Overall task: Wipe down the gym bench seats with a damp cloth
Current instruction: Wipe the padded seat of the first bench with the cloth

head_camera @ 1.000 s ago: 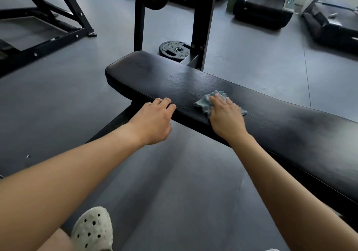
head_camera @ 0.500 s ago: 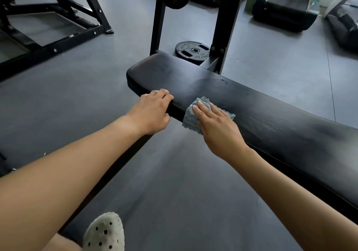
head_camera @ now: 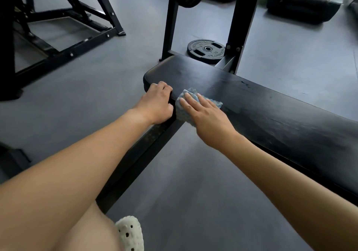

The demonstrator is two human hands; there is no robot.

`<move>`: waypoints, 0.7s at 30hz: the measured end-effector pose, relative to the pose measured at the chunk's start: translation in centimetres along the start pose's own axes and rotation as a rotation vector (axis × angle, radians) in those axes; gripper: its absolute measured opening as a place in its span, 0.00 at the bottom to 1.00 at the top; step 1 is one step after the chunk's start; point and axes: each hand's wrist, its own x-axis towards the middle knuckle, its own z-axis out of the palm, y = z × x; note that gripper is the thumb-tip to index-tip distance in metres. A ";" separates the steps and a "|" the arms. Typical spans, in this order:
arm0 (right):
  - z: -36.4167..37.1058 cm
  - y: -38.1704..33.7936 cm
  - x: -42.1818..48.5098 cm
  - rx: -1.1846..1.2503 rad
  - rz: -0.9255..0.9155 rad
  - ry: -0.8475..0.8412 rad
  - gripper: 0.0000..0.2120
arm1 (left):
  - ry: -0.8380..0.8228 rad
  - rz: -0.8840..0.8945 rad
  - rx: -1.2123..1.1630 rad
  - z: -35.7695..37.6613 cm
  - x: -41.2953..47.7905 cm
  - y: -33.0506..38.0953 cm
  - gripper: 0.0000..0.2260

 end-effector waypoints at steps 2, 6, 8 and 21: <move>0.3 0.4 -2.3 -0.034 -0.020 0.033 0.38 | -0.013 0.005 -0.020 -0.3 0.2 -0.4 0.23; 0.7 0.2 -3.6 -0.083 -0.009 0.098 0.36 | -0.016 -0.011 -0.107 -0.4 0.1 -1.7 0.24; 0.5 -0.2 -2.5 -0.070 -0.015 0.099 0.36 | -0.023 -0.019 -0.103 -0.5 0.2 -2.2 0.25; 1.1 -4.3 8.2 -0.010 -0.056 0.078 0.34 | 0.072 -0.070 -0.191 -0.4 0.8 -6.1 0.24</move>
